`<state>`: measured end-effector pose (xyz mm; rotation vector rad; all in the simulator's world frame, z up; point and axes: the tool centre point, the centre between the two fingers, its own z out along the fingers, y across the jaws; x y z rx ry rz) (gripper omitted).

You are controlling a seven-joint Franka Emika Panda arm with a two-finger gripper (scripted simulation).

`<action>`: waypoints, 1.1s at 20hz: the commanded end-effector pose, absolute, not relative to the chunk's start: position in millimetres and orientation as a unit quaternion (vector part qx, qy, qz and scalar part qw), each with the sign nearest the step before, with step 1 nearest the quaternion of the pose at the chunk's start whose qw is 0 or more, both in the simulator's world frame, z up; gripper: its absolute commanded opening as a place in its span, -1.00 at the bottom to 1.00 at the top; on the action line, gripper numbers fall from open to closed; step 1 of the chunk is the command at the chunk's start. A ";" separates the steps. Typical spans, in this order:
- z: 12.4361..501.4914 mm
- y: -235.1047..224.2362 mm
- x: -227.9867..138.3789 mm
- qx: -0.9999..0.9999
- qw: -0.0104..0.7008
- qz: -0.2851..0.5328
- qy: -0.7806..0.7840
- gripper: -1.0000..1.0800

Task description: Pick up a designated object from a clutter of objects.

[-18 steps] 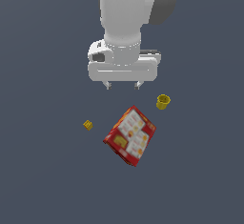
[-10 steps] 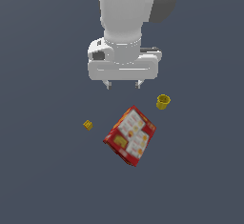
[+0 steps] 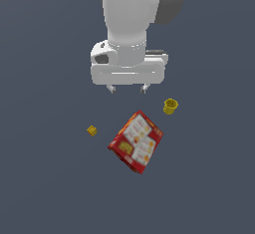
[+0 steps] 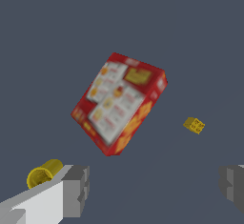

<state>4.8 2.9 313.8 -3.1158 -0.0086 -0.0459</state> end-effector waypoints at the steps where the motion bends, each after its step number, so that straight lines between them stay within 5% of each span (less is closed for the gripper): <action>1: 305.5 -2.9 7.2 -1.000 0.014 -0.014 0.008 0.92; 22: 112.0 -146.8 8.7 -0.966 0.009 -0.002 0.260 0.92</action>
